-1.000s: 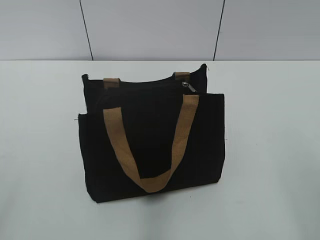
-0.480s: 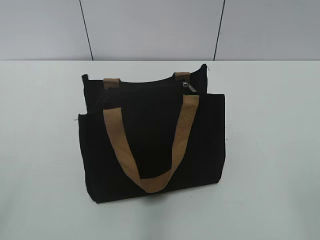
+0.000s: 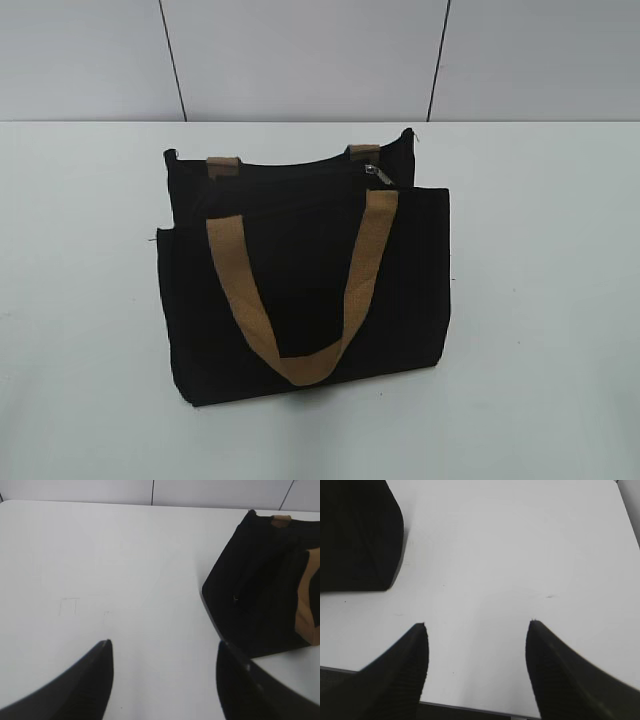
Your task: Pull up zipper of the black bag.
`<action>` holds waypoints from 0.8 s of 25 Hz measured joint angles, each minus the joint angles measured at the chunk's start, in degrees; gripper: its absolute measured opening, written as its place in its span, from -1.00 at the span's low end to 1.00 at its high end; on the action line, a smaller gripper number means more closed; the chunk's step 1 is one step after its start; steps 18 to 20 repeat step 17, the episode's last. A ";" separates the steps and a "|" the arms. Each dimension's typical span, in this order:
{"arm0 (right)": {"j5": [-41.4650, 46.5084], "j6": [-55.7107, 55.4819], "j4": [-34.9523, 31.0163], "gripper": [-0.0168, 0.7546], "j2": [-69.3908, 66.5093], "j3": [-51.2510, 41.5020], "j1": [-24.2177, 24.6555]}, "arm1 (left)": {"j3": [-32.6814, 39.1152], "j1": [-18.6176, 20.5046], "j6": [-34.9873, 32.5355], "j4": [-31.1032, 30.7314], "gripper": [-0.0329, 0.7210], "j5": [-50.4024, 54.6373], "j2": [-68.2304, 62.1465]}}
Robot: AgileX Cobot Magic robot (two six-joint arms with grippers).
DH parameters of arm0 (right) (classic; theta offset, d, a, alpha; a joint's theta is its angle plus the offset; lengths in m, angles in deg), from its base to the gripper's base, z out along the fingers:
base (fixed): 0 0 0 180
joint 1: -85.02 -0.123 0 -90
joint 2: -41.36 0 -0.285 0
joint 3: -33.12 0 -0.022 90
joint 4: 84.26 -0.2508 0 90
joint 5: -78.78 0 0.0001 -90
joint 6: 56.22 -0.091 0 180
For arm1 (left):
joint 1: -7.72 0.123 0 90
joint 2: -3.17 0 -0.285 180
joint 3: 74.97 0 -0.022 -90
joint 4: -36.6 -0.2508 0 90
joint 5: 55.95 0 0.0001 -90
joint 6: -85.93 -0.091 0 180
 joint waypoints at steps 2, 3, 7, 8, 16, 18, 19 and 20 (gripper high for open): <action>0.07 -0.29 0.19 0.28 0.00 0.00 0.00 | 0.00 0.00 0.11 -0.04 0.38 0.00 0.00; 0.07 -0.37 0.19 0.28 0.00 0.00 0.00 | 0.00 0.00 0.11 -0.04 0.38 0.00 0.00; 0.07 -0.36 0.24 0.28 0.00 -0.01 0.00 | 0.00 0.00 0.12 0.08 0.38 -0.02 0.00; 0.07 -0.36 0.31 0.28 0.00 -0.01 0.00 | 0.00 0.00 0.12 0.11 0.38 -0.07 0.00; 0.07 -0.38 0.31 0.28 0.00 -0.06 0.00 | 0.00 0.00 0.29 0.17 0.26 -0.18 0.00; 0.07 -0.38 0.31 0.28 0.00 -0.06 0.00 | 0.00 0.00 0.29 0.17 0.25 -0.18 0.00; 0.07 -0.38 0.31 0.28 0.00 -0.06 0.00 | 0.00 0.00 0.29 0.17 0.25 -0.18 0.00; 0.07 -0.38 0.31 0.28 0.00 -0.06 0.00 | 0.00 0.00 0.29 0.17 0.25 -0.18 0.00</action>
